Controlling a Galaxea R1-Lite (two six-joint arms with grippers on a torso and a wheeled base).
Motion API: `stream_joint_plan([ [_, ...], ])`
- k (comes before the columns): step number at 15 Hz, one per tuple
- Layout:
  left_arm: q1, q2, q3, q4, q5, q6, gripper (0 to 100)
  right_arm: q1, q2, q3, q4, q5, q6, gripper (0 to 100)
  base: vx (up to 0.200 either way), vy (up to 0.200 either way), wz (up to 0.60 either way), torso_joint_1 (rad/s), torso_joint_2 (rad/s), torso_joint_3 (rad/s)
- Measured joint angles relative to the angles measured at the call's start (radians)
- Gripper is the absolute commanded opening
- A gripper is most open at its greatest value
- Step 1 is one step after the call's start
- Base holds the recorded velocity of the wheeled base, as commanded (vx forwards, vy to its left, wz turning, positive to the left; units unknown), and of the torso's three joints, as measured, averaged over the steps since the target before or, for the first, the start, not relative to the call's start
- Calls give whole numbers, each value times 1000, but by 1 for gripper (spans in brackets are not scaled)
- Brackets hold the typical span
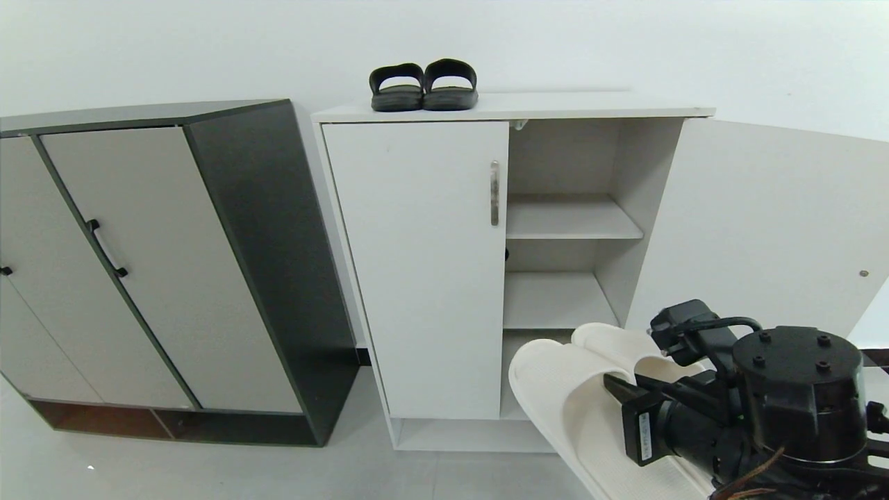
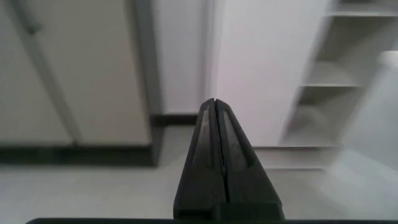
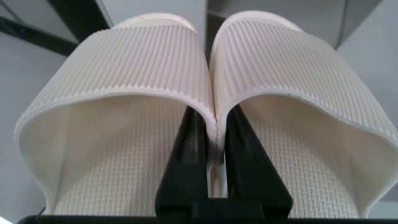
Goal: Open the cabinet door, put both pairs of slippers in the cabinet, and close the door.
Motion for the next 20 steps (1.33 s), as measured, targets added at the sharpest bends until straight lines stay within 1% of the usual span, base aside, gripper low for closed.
stream_joint_plan([
  [1,10,-30,20,-2,-45,8,0,0,0,0,-2,-1,0,0,0,0,0,0,0,0],
  [2,13,-50,27,-5,-67,19,0,4,1,1,0,-1,0,0,0,0,0,0,0,0],
  [3,16,-65,34,6,-48,18,0,6,1,1,-2,0,0,0,0,0,0,0,0,0],
  [4,17,-74,34,8,18,17,0,6,1,1,-1,-1,0,0,0,0,0,0,0,0],
  [5,18,-79,37,23,99,21,0,9,1,1,-1,-1,0,0,0,0,0,0,0,0],
  [6,18,-83,37,28,110,29,0,13,1,0,-1,-1,0,0,0,0,0,0,0,0],
  [7,18,-86,39,31,41,33,0,13,0,0,-1,-1,0,0,0,0,0,0,0,0],
  [8,18,-87,39,32,-15,36,0,14,0,0,-2,-1,0,0,0,0,0,0,0,0],
  [17,18,-90,39,35,-16,26,0,13,21,-4,-40,-8,1,0,0,0,0,0,0,0],
  [20,18,-90,39,35,-16,26,0,12,30,-12,-40,-12,3,0,0,-200,0,4,2,4],
])
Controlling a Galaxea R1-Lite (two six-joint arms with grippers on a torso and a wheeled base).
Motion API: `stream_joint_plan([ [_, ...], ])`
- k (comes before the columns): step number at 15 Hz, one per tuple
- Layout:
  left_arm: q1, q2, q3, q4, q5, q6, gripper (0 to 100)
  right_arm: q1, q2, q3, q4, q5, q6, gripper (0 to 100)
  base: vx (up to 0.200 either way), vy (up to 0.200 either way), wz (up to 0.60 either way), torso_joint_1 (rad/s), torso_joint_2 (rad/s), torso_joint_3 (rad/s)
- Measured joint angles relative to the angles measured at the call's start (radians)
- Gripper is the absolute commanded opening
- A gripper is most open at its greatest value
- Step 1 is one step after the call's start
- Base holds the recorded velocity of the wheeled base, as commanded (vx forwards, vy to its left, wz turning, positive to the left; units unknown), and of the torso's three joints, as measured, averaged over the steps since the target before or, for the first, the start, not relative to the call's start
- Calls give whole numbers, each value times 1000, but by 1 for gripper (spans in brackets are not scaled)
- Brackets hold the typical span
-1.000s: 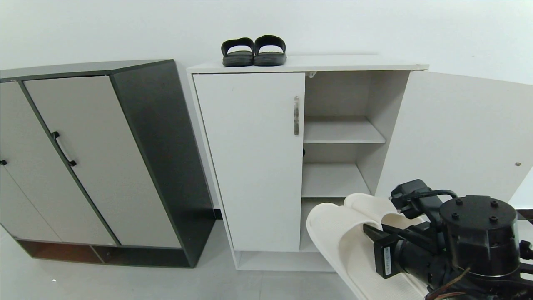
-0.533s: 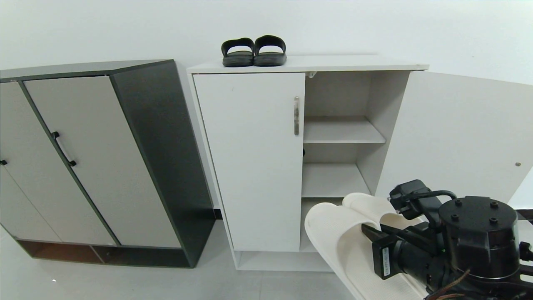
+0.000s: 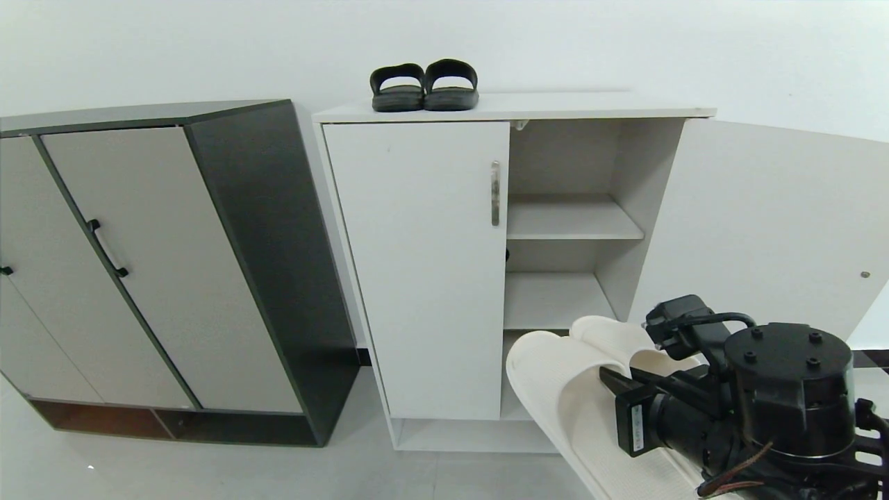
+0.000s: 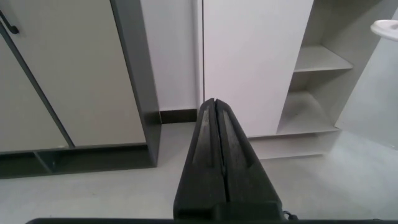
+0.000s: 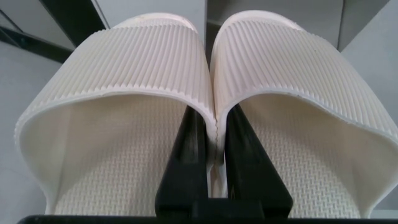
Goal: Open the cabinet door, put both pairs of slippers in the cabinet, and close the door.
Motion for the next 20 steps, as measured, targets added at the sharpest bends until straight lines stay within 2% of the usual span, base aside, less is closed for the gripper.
stream_joint_plan([
  [5,1,0,0,0,0,0,0,1,72,-34,-56,-24,11,0,0,-200,0,0,2,3],
  [8,1,0,0,0,0,-1,0,16,123,-68,-53,-74,49,0,0,0,0,0,0,0],
  [12,1,1,0,-1,6,-7,0,26,270,-193,-51,-143,107,0,0,0,0,0,0,0],
  [20,0,1,0,-1,15,-3,0,13,466,-313,-51,-151,132,0,0,0,0,0,0,0],
])
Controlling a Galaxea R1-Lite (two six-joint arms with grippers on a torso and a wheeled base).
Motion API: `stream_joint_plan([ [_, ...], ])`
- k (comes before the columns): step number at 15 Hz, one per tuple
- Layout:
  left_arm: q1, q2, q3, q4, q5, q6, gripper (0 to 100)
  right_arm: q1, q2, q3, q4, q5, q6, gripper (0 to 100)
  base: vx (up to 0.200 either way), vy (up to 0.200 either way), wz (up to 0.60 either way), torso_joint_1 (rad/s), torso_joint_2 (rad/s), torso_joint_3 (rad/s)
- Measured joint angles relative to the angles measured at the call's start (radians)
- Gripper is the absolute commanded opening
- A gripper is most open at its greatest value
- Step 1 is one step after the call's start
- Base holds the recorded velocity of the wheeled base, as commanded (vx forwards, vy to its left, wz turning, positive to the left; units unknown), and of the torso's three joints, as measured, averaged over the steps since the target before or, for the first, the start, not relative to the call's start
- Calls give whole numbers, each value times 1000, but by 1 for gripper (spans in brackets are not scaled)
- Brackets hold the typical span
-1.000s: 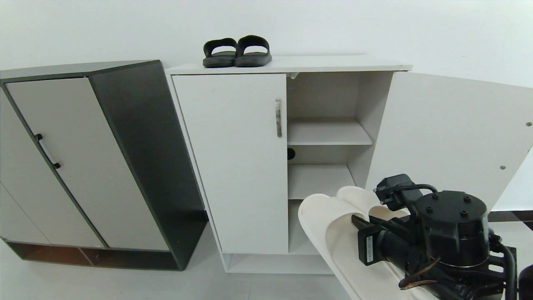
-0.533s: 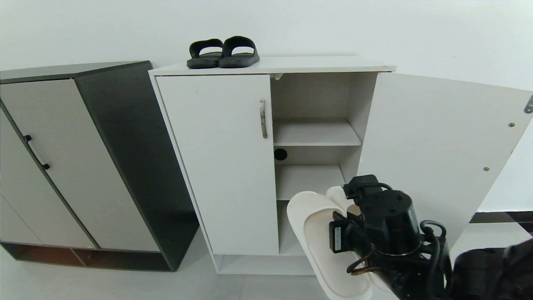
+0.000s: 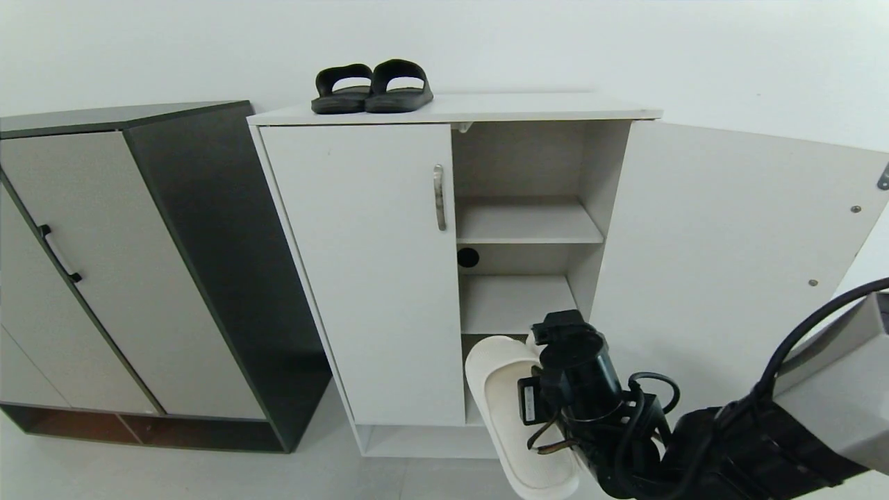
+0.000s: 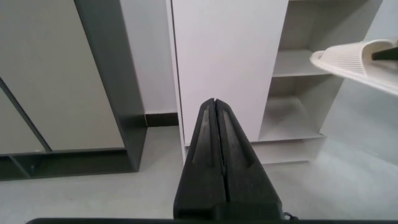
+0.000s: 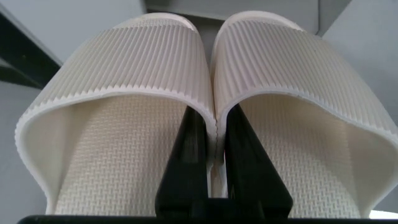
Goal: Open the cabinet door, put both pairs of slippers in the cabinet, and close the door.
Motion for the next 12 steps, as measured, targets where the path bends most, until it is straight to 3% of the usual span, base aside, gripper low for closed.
stream_joint_plan([
  [4,0,0,0,0,-1,0,0,-30,107,-117,3,0,-4,0,0,0,0,5,1,-146],
  [12,0,0,0,0,0,-1,0,-48,158,-137,-42,-54,1,0,0,0,0,2,1,-192],
])
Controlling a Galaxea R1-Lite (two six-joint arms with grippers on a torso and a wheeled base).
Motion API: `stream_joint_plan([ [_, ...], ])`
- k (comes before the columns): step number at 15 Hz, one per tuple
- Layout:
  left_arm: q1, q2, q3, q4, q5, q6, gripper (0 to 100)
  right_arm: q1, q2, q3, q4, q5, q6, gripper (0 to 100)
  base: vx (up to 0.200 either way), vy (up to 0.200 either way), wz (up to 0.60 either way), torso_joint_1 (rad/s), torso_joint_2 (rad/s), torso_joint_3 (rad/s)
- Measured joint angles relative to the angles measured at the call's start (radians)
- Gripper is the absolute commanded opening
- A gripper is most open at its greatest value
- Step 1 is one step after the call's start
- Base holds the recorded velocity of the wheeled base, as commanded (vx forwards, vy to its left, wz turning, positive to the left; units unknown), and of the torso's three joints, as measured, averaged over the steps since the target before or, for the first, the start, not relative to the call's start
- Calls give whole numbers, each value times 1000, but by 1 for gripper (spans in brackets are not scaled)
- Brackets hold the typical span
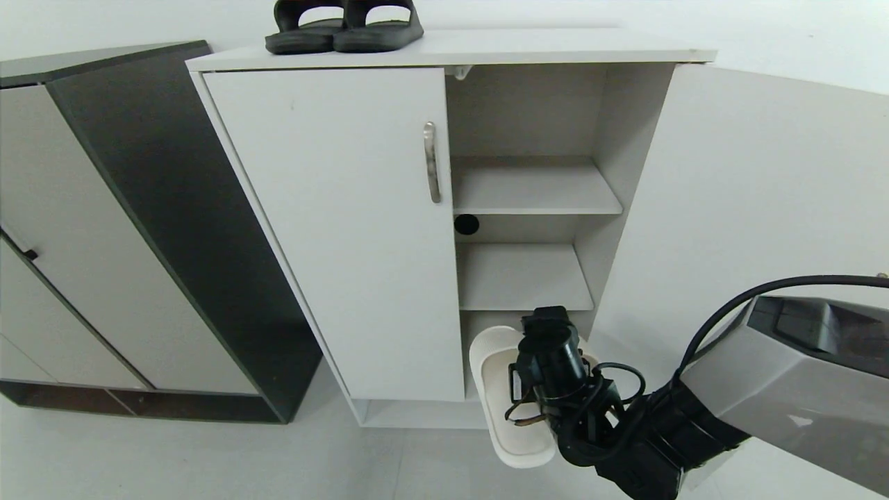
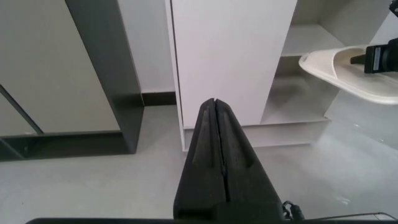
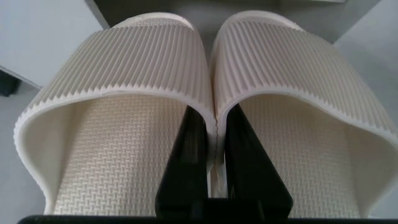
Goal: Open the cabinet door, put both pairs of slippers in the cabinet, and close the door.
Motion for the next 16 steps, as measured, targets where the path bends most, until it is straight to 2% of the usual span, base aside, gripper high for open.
stream_joint_plan([
  [3,0,0,0,0,0,-5,0,-10,3,18,-126,-30,-39,0,0,0,0,-2,1,-149],
  [5,0,0,0,0,1,-3,0,-16,11,46,-263,-76,-98,0,0,0,0,0,0,0],
  [6,1,0,0,0,0,0,0,-20,16,55,-278,-83,-110,0,0,0,0,0,0,0],
  [8,0,0,0,0,-1,0,0,-30,48,66,-433,-87,-169,0,0,0,0,0,0,0],
  [13,0,0,0,0,-1,1,0,-43,108,87,-501,-79,-204,0,0,0,0,0,0,0],
  [16,0,0,0,0,0,1,0,-43,118,89,-509,-74,-204,0,200,0,0,-2,4,6],
])
